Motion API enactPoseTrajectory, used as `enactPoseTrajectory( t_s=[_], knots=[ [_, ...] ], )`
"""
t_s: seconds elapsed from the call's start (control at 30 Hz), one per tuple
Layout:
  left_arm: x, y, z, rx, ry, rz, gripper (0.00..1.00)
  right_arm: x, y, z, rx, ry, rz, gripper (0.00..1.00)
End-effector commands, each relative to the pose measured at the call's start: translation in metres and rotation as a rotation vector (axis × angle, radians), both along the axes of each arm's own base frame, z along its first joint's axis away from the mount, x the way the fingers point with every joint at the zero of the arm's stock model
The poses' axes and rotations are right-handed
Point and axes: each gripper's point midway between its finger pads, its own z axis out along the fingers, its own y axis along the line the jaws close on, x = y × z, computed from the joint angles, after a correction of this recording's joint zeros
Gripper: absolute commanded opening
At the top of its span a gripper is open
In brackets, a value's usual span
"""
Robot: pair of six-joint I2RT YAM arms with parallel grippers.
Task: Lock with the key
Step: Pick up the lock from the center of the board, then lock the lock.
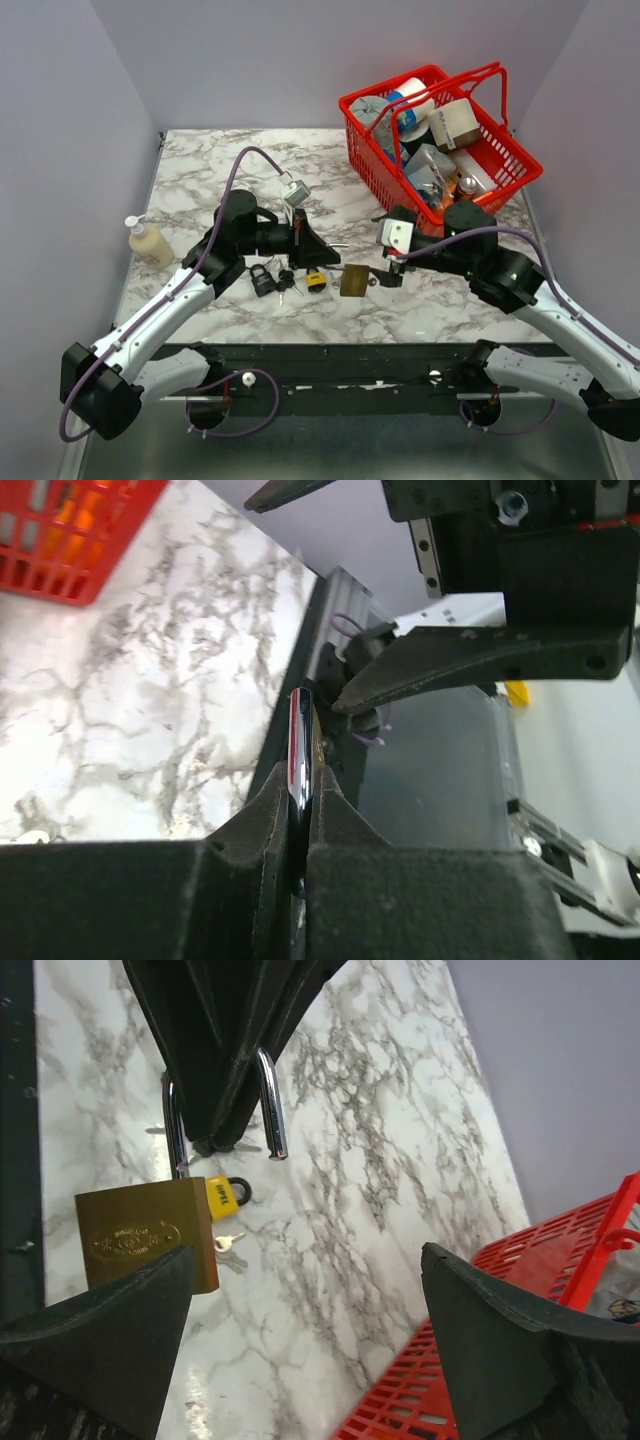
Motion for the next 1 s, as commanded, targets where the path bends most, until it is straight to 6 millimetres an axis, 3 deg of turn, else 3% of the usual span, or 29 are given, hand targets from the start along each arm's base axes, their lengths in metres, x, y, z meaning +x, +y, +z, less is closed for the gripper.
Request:
enactPoseTrajectory(
  t_s=[0.0,0.2,0.4,0.5,0.73,0.8,0.83,0.9,0.93,0.97],
  knots=[
    [-0.011,0.004,0.038,-0.137,-0.051,-0.073,0.0,-0.031,-0.003,-0.015,0.005,0.158,0.072,1.0],
    [-0.008,0.004,0.058,-0.194,-0.083,-0.079,0.0,-0.048,0.001,-0.013,0.021,0.092,0.196,0.99],
    [-0.017,0.005,0.071,-0.211,-0.183,-0.148,0.0,-0.041,0.013,-0.009,0.035,0.166,0.183,0.99],
    [-0.019,0.005,0.078,-0.224,-0.207,-0.159,0.0,-0.043,0.02,-0.009,0.038,0.205,0.208,0.93],
    [-0.026,0.009,0.091,-0.237,-0.299,-0.177,0.0,-0.037,0.026,-0.008,0.041,0.25,0.188,0.33],
    [-0.028,0.01,0.092,-0.236,-0.323,-0.183,0.0,-0.038,0.028,-0.005,0.047,0.262,0.193,0.26],
    [-0.027,0.01,0.091,-0.225,-0.335,-0.18,0.0,-0.039,0.028,-0.004,0.048,0.262,0.196,0.13],
    [-0.03,0.01,0.09,-0.217,-0.359,-0.19,0.0,-0.039,0.029,-0.001,0.056,0.271,0.192,0.01],
    [-0.029,0.01,0.084,-0.198,-0.38,-0.195,0.06,-0.038,0.029,0.0,0.058,0.275,0.187,0.01],
    [-0.03,0.011,0.083,-0.19,-0.397,-0.203,0.24,-0.037,0.029,0.001,0.057,0.279,0.181,0.01]
  ],
)
